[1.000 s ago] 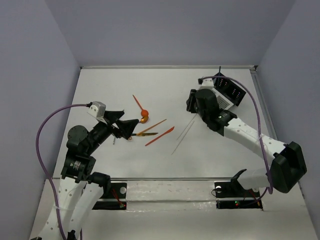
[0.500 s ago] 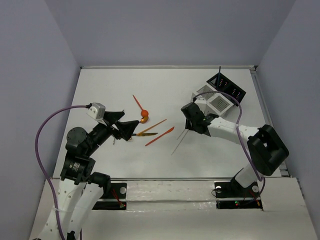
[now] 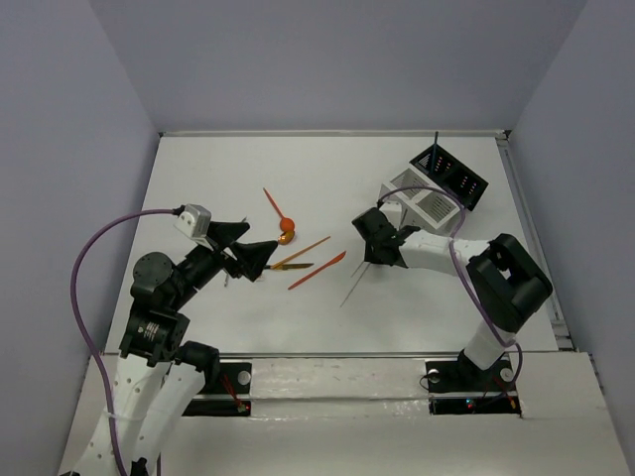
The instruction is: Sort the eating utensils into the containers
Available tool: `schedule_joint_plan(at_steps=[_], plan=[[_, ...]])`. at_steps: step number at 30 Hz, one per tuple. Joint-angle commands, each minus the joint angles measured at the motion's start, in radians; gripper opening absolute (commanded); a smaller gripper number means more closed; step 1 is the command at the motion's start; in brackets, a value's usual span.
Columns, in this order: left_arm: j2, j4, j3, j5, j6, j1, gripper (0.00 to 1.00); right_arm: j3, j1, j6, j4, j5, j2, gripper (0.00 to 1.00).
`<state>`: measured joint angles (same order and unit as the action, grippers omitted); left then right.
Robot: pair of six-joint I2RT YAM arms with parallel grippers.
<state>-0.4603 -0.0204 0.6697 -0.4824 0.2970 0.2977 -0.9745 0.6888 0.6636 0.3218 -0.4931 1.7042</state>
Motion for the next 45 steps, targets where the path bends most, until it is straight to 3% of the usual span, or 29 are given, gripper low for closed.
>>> schedule_joint_plan(at_steps=[1,9,22,28,30,31,33,39,40,44,45], plan=[[0.009,0.037,0.019,-0.022,-0.004,0.009,0.99,-0.03,0.002,0.021,-0.04,-0.004,0.012,0.41],[0.014,0.036,0.021,-0.021,-0.002,0.009,0.99,-0.058,0.002,0.018,-0.014,-0.03,0.081,0.37],[0.014,0.034,0.021,-0.018,-0.004,0.009,0.99,0.033,0.002,-0.004,0.008,0.014,-0.032,0.15],[0.006,0.039,0.021,-0.018,-0.002,0.009,0.99,0.123,0.002,-0.07,0.046,0.082,-0.112,0.15],[0.005,0.039,0.022,-0.016,-0.002,0.009,0.99,0.126,0.002,-0.088,0.059,0.093,-0.126,0.21],[0.005,0.04,0.021,-0.016,-0.002,0.009,0.99,0.12,0.002,-0.094,0.066,0.093,-0.124,0.28],[0.002,0.04,0.019,-0.016,-0.004,0.009,0.99,0.115,0.002,-0.105,0.071,0.085,-0.11,0.32],[-0.006,0.04,0.018,-0.018,-0.002,0.0,0.99,0.094,-0.008,-0.131,0.026,0.116,-0.04,0.32],[-0.006,0.04,0.018,-0.019,-0.002,0.0,0.99,0.088,-0.017,-0.131,0.019,0.117,-0.029,0.31],[-0.009,0.04,0.018,-0.019,-0.002,0.0,0.99,0.071,-0.017,-0.137,0.028,0.11,0.006,0.08],[-0.011,0.04,0.019,-0.019,-0.002,0.0,0.99,0.068,-0.017,-0.137,0.034,0.107,0.002,0.07]])
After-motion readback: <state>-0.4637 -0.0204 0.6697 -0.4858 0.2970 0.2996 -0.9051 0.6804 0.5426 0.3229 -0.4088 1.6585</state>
